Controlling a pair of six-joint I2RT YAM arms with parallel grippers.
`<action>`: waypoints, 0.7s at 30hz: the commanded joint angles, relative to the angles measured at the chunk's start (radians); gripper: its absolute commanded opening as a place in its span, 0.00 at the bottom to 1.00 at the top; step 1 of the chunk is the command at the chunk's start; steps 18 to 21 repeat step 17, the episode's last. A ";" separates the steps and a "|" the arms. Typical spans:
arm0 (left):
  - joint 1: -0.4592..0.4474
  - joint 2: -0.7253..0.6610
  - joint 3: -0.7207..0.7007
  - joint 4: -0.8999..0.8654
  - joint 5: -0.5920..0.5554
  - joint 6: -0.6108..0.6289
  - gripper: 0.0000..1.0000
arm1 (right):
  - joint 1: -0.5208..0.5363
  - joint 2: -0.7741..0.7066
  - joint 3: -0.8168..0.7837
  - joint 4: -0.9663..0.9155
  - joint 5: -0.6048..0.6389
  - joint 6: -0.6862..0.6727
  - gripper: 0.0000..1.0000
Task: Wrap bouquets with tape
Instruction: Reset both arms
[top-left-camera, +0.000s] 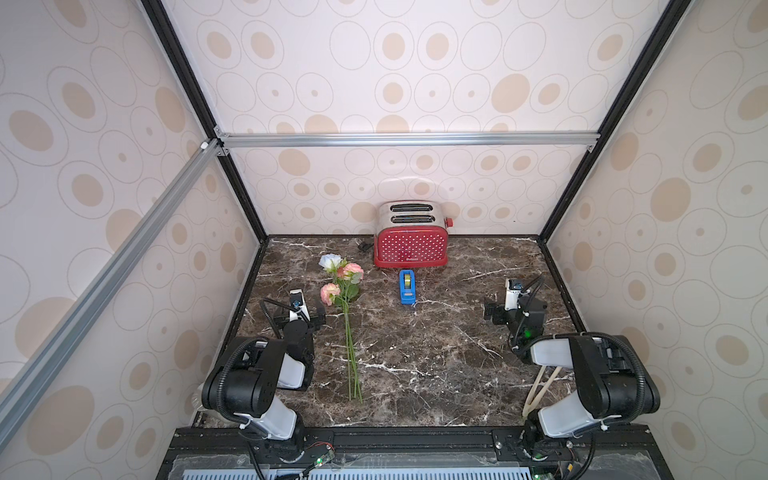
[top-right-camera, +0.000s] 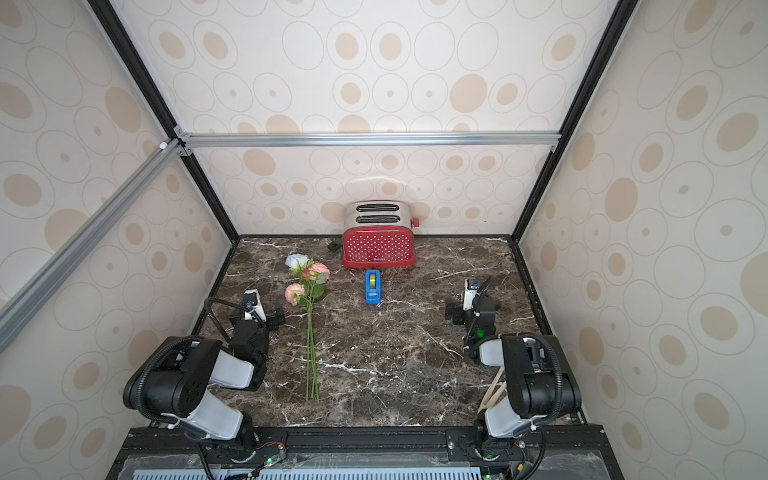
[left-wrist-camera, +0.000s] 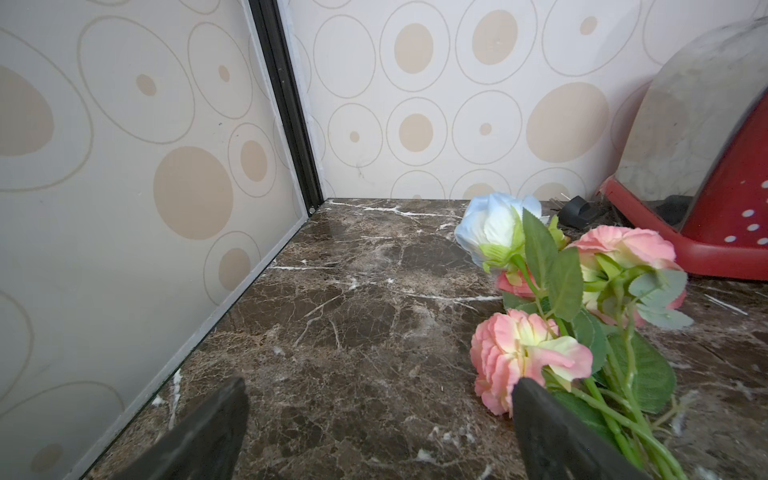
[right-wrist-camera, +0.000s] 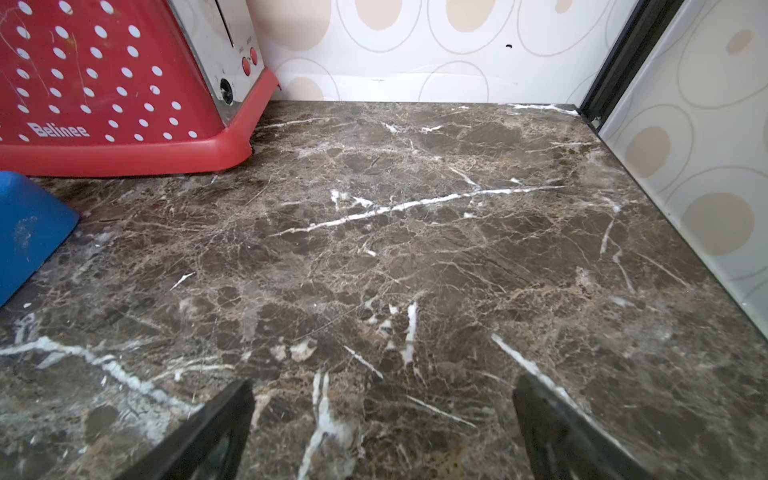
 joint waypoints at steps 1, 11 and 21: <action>0.008 0.001 0.017 0.026 0.004 0.001 0.99 | 0.000 0.002 0.004 -0.005 -0.019 -0.014 1.00; 0.007 0.002 0.017 0.025 0.004 -0.001 0.99 | 0.000 -0.005 0.010 -0.032 -0.020 -0.014 1.00; 0.008 0.001 0.017 0.025 0.004 -0.001 0.99 | 0.000 -0.003 0.012 -0.032 -0.020 -0.013 1.00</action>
